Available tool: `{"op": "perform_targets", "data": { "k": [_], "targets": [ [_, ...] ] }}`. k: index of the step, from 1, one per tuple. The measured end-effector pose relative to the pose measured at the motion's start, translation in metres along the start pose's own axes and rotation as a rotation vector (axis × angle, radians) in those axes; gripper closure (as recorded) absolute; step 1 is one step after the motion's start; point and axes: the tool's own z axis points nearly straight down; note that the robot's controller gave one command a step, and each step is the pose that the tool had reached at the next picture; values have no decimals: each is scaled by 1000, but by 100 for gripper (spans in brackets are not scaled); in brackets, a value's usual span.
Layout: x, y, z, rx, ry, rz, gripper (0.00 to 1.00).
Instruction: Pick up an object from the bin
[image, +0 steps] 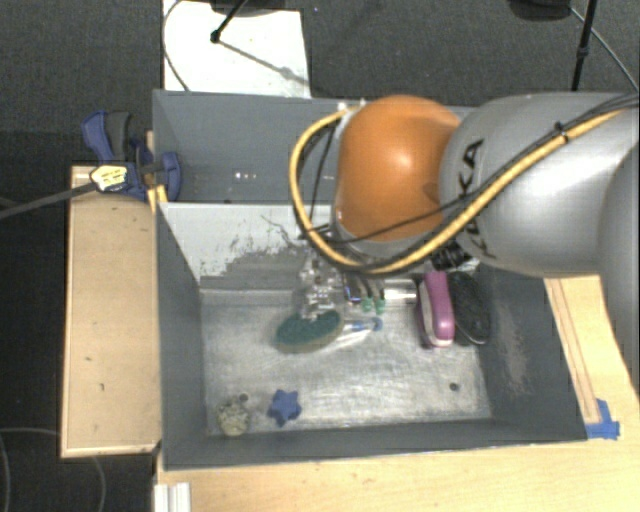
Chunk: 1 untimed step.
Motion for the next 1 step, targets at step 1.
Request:
{"op": "perform_targets", "data": {
  "k": [1],
  "targets": [
    [1,0,5,2,8,0,0]
  ]
}}
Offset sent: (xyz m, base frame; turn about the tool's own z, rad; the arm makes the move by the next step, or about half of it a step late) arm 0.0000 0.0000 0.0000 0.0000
